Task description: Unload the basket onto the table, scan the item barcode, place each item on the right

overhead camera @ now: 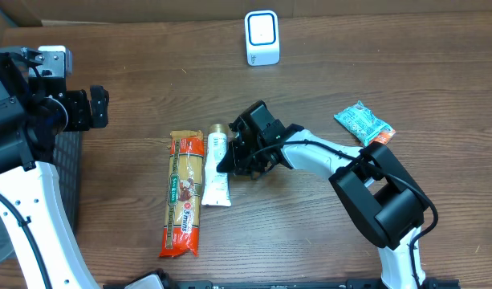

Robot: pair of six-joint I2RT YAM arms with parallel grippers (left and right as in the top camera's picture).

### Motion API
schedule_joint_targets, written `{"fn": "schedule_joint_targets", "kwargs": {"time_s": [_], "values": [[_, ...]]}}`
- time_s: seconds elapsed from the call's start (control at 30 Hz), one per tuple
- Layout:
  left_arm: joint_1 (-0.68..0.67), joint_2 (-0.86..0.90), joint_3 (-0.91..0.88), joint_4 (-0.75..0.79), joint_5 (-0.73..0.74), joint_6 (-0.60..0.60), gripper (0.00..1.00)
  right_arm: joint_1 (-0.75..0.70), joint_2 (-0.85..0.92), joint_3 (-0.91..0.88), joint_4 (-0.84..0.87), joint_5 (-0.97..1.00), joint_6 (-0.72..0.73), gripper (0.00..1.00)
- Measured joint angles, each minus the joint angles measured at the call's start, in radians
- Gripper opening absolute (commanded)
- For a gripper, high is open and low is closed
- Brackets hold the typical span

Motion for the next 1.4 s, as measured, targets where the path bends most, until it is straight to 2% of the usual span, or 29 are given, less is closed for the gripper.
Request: {"fn": "schedule_joint_targets", "kwargs": {"time_s": [0.13, 0.27, 0.43, 0.5, 0.53, 0.6, 0.7, 1.03, 1.07, 1.27, 1.4], "values": [[0.000, 0.000, 0.000, 0.000, 0.000, 0.000, 1.00, 0.001, -0.021, 0.096, -0.259, 0.101, -0.097, 0.04], [0.000, 0.000, 0.000, 0.000, 0.000, 0.000, 1.00, 0.017, -0.046, 0.213, -0.540, 0.378, -0.208, 0.04], [0.000, 0.000, 0.000, 0.000, 0.000, 0.000, 1.00, 0.060, -0.053, 0.254, -0.626, 0.698, -0.324, 0.04], [0.000, 0.000, 0.000, 0.000, 0.000, 0.000, 1.00, 0.077, -0.053, 0.254, -0.629, 0.753, -0.359, 0.13], [0.000, 0.000, 0.000, 0.000, 0.000, 0.000, 1.00, 0.086, -0.053, 0.254, -0.629, 0.771, -0.371, 0.26], [0.000, 0.000, 0.000, 0.000, 0.000, 0.000, 1.00, 0.099, -0.047, 0.254, -0.629, 0.792, -0.392, 0.44], [0.000, 0.000, 0.000, 0.000, 0.000, 0.000, 1.00, 0.101, -0.025, 0.254, -0.623, 0.779, -0.411, 0.55], [0.000, 0.000, 0.000, 0.000, 0.000, 0.000, 1.00, -0.001, -0.011, 0.298, -0.673, 0.587, -0.434, 0.65], [0.000, 0.000, 0.000, 0.000, 0.000, 0.000, 0.99, -0.023, -0.011, 0.310, -0.687, 0.563, -0.437, 0.67], [0.000, 0.000, 0.000, 0.000, 0.000, 0.000, 1.00, -0.152, -0.011, 0.371, -0.762, 0.357, -0.512, 0.98], [0.000, 0.000, 0.000, 0.000, 0.000, 0.000, 1.00, -0.232, -0.011, 0.373, -0.816, 0.222, -0.578, 1.00]]}}
